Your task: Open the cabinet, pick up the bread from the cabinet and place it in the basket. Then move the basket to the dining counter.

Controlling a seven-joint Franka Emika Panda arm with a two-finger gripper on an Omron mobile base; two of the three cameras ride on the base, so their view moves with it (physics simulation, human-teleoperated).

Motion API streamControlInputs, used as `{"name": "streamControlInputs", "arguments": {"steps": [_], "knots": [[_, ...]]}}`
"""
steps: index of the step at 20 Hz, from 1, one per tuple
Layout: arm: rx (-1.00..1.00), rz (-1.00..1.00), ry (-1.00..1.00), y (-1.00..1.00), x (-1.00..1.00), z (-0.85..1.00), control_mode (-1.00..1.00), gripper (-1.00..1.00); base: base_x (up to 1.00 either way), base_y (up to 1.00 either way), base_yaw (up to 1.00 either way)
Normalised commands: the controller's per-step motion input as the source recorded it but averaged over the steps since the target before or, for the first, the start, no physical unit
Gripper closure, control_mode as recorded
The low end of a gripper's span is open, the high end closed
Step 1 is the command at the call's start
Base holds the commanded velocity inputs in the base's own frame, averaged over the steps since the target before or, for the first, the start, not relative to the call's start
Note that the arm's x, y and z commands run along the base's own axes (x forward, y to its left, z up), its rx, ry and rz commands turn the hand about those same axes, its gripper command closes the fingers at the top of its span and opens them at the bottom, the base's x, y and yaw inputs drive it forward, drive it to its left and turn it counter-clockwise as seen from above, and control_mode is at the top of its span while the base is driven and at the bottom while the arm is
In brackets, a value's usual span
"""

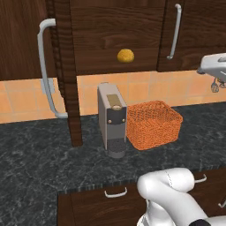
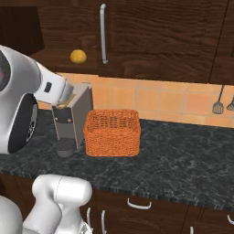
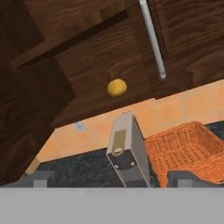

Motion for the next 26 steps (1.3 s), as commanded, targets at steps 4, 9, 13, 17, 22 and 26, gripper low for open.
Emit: {"name": "streamControlInputs", "arguments": {"steps": [4, 9, 13, 17, 22, 26], "knots": [[-0.35, -0.28, -0.10, -0.51, 0.27, 0.05, -1.00, -1.00, 0.00, 0.00, 0.00], [-0.26, -0.22, 0.00, -0.47, 0.18, 0.11, -1.00, -1.00, 0.00, 0.00, 0.00], [-0.05, -0.20, -0.03, -0.33, 0.26, 0.20, -1.00, -1.00, 0.00, 0.00, 0.00], [0.01, -0.17, -0.12, -0.09, 0.55, 0.18, -1.00, -1.00, 0.00, 0.00, 0.00], [0.13, -0.02, -0.01, 0.24, 0.93, 0.06, -1.00, -1.00, 0.00, 0.00, 0.00], [0.16, 0.10, 0.02, 0.22, 1.00, 0.02, -1.00, -1.00, 0.00, 0.00, 0.00]]}}
